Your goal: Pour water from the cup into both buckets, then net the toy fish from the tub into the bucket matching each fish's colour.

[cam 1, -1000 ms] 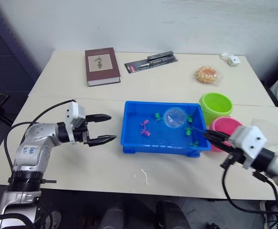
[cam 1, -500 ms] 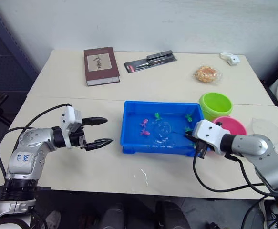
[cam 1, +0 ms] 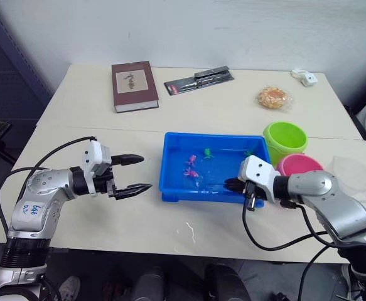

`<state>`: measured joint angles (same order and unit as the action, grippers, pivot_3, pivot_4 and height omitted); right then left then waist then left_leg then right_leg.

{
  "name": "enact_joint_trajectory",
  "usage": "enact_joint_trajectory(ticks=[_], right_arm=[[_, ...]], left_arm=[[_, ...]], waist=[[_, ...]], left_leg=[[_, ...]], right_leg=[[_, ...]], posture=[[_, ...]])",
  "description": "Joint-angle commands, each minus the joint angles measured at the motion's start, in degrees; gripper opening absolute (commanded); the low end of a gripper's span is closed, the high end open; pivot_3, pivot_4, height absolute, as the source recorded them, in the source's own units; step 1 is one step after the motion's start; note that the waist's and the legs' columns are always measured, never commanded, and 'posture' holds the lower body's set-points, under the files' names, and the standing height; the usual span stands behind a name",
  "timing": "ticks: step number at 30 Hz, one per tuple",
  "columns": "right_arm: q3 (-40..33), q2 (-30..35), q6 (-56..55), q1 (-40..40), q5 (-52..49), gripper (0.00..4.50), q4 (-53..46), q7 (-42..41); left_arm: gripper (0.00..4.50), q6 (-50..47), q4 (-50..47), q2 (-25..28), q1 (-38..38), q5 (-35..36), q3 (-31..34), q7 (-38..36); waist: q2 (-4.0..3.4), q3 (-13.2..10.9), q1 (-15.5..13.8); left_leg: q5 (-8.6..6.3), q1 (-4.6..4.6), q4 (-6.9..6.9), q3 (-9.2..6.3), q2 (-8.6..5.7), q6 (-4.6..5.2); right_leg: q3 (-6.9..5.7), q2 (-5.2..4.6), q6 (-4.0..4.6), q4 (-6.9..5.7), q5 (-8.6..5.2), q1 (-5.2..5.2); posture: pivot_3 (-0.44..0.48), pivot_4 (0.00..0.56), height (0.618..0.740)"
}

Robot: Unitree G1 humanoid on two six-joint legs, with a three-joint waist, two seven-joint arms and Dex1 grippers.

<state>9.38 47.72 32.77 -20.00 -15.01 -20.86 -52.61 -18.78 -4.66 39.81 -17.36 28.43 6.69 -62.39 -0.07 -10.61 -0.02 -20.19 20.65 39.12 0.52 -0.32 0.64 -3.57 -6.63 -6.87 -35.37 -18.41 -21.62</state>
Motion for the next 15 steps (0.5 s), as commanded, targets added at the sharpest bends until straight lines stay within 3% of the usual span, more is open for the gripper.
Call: enact_joint_trajectory(ticks=[1,7,15], right_arm=[[-6.13,2.49,-1.32,1.38,-3.16,0.0,-2.28,-2.73],[-14.6,4.53,-5.92,6.29,-6.47,0.0,-2.83,-5.92],[-32.33,3.26,-7.44,20.65,-11.94,0.0,-8.29,-6.2]], left_arm=[[4.49,0.21,-1.51,-0.06,-0.82,0.32,-0.01,0.19],[4.49,0.67,-0.24,-1.94,-3.18,0.34,-1.64,0.04],[4.49,1.46,3.25,-5.64,-8.29,0.41,-4.27,-1.62]], waist=[[0.0,0.0,-0.04],[0.0,0.0,-0.18],[0.01,0.0,-1.23]], left_leg=[[0.0,0.0,0.0,0.0,0.0,0.0],[0.0,0.01,0.0,-0.01,0.0,0.0],[0.0,0.02,0.01,0.03,-0.03,0.01]], right_leg=[[-0.02,0.0,0.0,0.0,0.0,0.0],[-0.1,0.04,0.0,0.0,0.0,0.01],[-0.3,0.12,-0.02,-0.01,0.01,0.04]], posture=[[0.0,0.15,0.738],[0.0,0.15,0.738],[0.0,0.15,0.738]])
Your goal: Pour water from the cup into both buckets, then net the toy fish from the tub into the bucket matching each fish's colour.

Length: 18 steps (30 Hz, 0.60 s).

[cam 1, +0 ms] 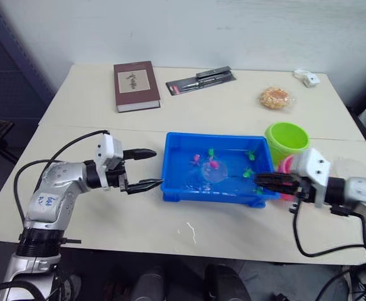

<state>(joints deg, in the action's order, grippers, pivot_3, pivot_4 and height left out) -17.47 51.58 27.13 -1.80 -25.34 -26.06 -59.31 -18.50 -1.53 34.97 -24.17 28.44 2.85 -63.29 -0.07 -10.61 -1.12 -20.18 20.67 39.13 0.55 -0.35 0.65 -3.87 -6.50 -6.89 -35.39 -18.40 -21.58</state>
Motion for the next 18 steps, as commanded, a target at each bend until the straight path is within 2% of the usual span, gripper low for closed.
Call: enact_joint_trajectory(ticks=[1,7,14,18], right_arm=[[-6.74,-1.37,-1.83,3.78,-1.82,0.0,-3.5,1.36],[-14.94,-6.7,-7.04,11.94,-0.51,0.0,-5.61,5.33],[-24.96,-8.83,-6.95,19.47,-3.29,0.0,-11.07,6.69],[-33.59,-11.77,-10.01,26.24,-1.37,0.0,-11.45,6.48]], left_arm=[[4.49,1.23,0.56,-1.38,-2.07,0.4,-0.77,-0.94],[4.49,1.54,3.44,-5.19,-6.38,0.11,-4.07,-2.98],[4.49,1.38,6.69,-7.96,-10.56,0.15,-5.44,-5.02],[4.49,1.45,8.64,-9.99,-12.98,0.0,-6.45,-6.03]], waist=[[0.0,0.0,-0.23],[0.0,0.0,-0.43],[0.0,0.0,-0.29],[0.0,0.0,-0.45]], left_leg=[[0.0,-0.01,0.01,0.0,0.0,0.0],[0.0,-0.04,0.0,0.03,-0.01,0.0],[0.02,-0.04,0.02,0.04,-0.04,0.0],[0.02,-0.08,0.01,0.08,-0.03,0.0]], right_leg=[[0.0,0.0,0.0,-0.01,0.0,0.0],[0.02,0.03,0.0,-0.02,0.0,0.02],[0.02,0.06,-0.03,-0.04,0.01,0.03],[0.07,0.08,-0.03,-0.05,0.01,0.04]], posture=[[0.0,0.15,0.738],[0.0,0.15,0.738],[0.0,0.15,0.738],[0.0,0.15,0.738]])
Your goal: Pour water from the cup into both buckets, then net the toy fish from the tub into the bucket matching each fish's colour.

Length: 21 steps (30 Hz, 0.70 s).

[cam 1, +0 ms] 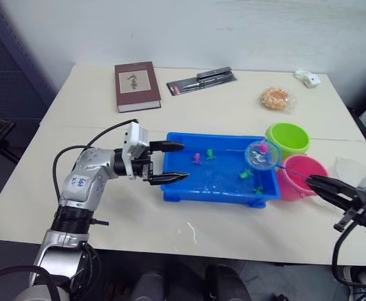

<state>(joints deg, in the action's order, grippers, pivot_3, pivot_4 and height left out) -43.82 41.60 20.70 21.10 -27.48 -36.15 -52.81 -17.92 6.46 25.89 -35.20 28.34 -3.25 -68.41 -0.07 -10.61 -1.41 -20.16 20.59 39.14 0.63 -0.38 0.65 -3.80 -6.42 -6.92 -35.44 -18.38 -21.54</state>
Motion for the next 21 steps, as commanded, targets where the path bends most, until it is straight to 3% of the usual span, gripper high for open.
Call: enact_joint_trajectory(ticks=[1,7,13,16,21], right_arm=[[-8.95,-2.6,-5.1,4.97,2.28,0.0,-0.63,0.42],[-11.42,-5.45,-17.21,8.52,11.11,0.0,7.39,3.29],[-8.42,-5.72,-33.74,10.29,24.46,0.0,17.32,9.35],[-5.8,-5.9,-45.61,8.29,35.82,0.0,22.11,18.45],[-2.51,-6.64,-53.58,7.42,44.83,0.0,24.55,27.35]], left_arm=[[4.49,0.97,1.14,-1.35,-2.39,-0.02,-0.65,-1.26],[4.49,1.67,2.81,-2.94,-3.7,-0.68,-1.33,-2.03],[4.49,1.46,2.67,-3.49,-3.78,-0.68,-1.27,-2.05],[4.49,1.72,1.95,-3.91,-3.24,-0.64,-1.07,-1.23],[4.49,1.13,0.41,-3.7,-2.21,-0.31,-0.97,-0.63]], waist=[[0.0,0.0,-0.26],[0.0,0.0,0.08],[-0.02,0.01,0.16],[-0.02,0.01,0.19],[-0.05,0.02,0.21]], left_leg=[[0.0,0.0,0.0,-0.01,-0.02,0.0],[-0.01,-0.04,0.0,0.06,-0.05,0.03],[-0.01,-0.15,-0.07,0.18,-0.01,0.02],[-0.01,-0.19,-0.06,0.23,-0.01,0.02],[0.01,-0.22,-0.08,0.26,0.0,-0.01]], right_leg=[[0.0,-0.01,0.0,0.0,0.0,0.01],[0.09,-0.02,-0.02,0.02,0.01,0.04],[0.23,0.03,-0.02,0.01,0.01,0.01],[0.29,0.02,-0.02,0.02,0.01,0.01],[0.36,0.02,-0.01,0.07,0.0,-0.01]], posture=[[0.0,0.15,0.738],[0.0,0.15,0.738],[0.0,0.15,0.738],[0.0,0.15,0.738],[0.0,0.15,0.738]])
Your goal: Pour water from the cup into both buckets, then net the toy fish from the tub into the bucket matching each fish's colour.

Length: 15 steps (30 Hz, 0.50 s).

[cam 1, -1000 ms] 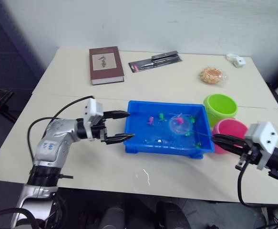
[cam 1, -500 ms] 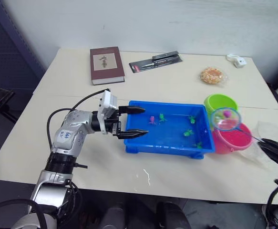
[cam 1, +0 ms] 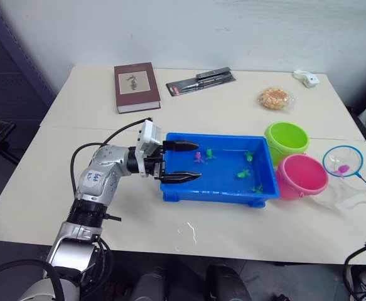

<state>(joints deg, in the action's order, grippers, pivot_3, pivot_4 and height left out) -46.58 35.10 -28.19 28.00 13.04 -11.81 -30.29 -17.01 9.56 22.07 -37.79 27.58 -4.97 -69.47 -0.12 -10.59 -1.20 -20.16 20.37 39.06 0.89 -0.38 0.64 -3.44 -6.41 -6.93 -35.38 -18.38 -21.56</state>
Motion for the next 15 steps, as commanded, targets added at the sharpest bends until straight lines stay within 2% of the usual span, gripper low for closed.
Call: enact_joint_trajectory(ticks=[1,3,6,9,15], right_arm=[[0.58,-0.02,-6.02,0.69,6.06,0.0,0.39,6.37],[2.41,0.47,-8.33,1.0,8.87,0.0,0.61,8.29],[3.16,1.89,-10.99,0.84,19.57,0.0,0.19,14.54],[3.51,2.65,-9.23,0.81,27.0,0.0,-0.54,18.89],[3.7,6.42,-11.35,0.63,31.32,0.0,0.13,25.72]], left_arm=[[4.49,0.12,-2.92,0.18,0.55,0.5,0.79,0.53],[4.49,0.03,-3.3,0.32,0.84,0.51,0.85,0.7],[4.49,-0.16,-3.78,0.48,1.15,0.64,0.91,1.02],[4.49,-0.38,-4.17,0.52,1.33,0.7,0.95,1.23],[4.49,-0.71,-4.57,0.36,1.57,0.84,1.01,1.68]], waist=[[0.0,0.0,0.0],[0.0,0.0,-0.03],[0.0,0.0,-0.04],[-0.01,0.01,-0.05],[0.0,0.0,0.02]], left_leg=[[0.0,0.0,0.0,0.0,0.01,-0.01],[0.0,0.01,0.0,0.02,0.0,-0.01],[0.0,0.01,0.01,0.02,0.0,0.0],[0.0,0.01,0.01,0.02,-0.01,0.0],[0.0,0.0,0.01,0.05,-0.01,-0.01]], right_leg=[[0.0,0.01,0.0,-0.02,0.0,0.0],[0.0,0.0,0.0,-0.03,0.0,0.0],[0.02,0.0,0.0,-0.02,0.0,0.01],[0.09,0.01,0.0,-0.02,0.0,0.01],[0.13,0.02,0.01,-0.01,0.0,0.0]], posture=[[0.0,0.15,0.738],[0.0,0.15,0.738],[0.0,0.15,0.738],[0.0,0.15,0.738],[0.0,0.15,0.738]])
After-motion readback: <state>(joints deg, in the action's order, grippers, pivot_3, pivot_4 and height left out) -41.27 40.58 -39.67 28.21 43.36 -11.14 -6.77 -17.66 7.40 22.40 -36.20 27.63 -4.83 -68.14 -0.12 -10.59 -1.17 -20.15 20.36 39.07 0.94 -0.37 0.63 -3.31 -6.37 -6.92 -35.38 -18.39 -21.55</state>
